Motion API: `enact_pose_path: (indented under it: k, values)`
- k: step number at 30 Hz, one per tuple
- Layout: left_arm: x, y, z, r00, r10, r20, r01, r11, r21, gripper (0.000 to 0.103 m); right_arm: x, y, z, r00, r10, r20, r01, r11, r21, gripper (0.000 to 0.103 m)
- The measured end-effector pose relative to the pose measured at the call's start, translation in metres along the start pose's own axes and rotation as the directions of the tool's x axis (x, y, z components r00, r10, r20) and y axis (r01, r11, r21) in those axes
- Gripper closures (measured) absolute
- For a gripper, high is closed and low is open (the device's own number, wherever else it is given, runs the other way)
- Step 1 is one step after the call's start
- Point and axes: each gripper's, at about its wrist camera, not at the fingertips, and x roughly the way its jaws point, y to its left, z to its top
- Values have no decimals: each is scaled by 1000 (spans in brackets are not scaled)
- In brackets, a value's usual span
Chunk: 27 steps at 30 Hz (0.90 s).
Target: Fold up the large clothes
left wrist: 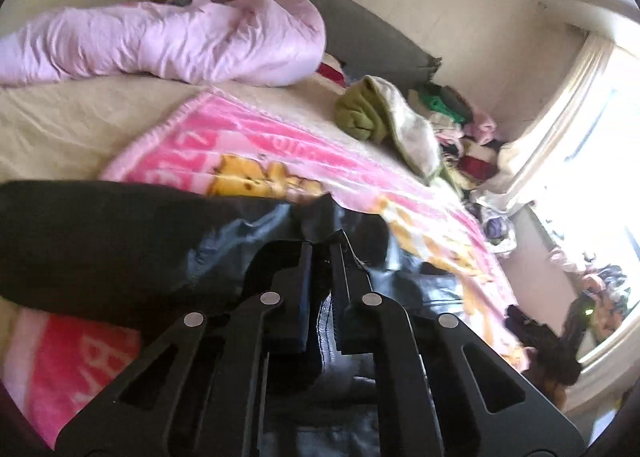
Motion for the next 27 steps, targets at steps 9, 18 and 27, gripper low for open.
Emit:
enact_pose_path:
  k: [9,18,27]
  values:
    - [65,59,-21,958,219,-185,-229,973,-32,103,21,28,-3,999,-33,-34,29,993,-113,7]
    - [36,38,-12,955,288,-74,-287,958,24,103,82,28,1,985,-123,-124,102,981,-164,40]
    - [67,8,-34,968,175,-182,-166,984,65,87,120,-14,-16,950,-225,-215,204,972,-115,42]
